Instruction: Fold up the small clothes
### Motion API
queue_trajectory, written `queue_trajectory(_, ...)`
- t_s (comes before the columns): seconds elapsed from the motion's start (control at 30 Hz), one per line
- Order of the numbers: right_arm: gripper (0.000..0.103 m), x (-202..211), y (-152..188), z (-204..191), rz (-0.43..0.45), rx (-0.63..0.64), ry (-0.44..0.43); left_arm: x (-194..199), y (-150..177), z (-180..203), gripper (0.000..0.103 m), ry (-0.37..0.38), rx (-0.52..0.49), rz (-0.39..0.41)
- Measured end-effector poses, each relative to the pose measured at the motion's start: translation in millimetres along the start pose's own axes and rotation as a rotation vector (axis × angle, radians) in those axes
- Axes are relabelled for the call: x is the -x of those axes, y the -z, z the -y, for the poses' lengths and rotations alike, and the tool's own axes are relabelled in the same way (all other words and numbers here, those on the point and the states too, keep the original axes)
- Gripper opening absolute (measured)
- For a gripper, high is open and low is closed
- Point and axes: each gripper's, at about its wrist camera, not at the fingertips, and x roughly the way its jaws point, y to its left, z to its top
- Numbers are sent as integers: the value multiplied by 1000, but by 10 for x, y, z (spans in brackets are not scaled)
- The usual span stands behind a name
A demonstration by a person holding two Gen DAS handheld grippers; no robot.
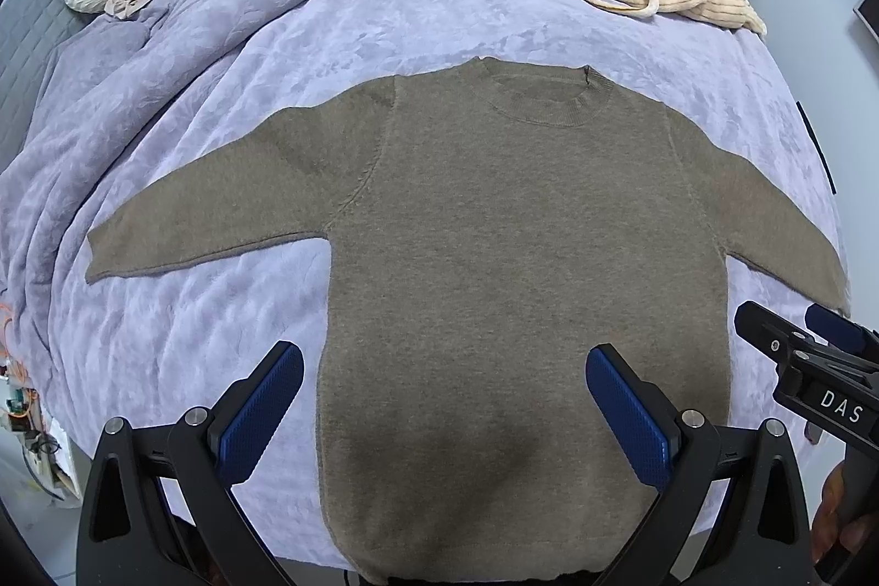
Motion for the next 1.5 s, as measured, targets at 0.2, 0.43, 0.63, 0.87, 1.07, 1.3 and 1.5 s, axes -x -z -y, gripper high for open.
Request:
queue_trajectory(0.2, 96, -22, 26, -8, -3, 0, 3, -23, 11, -16, 103, 2, 2, 24)
queue_trajectory(0.43, 96, -54, 28, -34, -10, 1, 10, -37, 16, -18, 103, 3, 2, 30)
queue_trajectory(0.63, 96, -58, 22, -45, -12, 5, 13, -59, 26, -32, 103, 20, 1, 41)
queue_trajectory(0.87, 96, -74, 15, -58, -17, 7, 18, -89, 14, -29, 103, 47, 8, 35)
queue_trajectory(1.07, 96, -123, 7, -57, -29, 2, 21, -138, 9, -29, 103, 34, 3, 24)
queue_trajectory(1.3, 96, -224, 10, -59, -52, -3, 18, -269, 13, -35, 103, 22, -6, -5)
queue_trajectory(1.5, 96, -323, 18, -70, -70, -7, 4, -394, 2, -12, 103, 42, -18, -24)
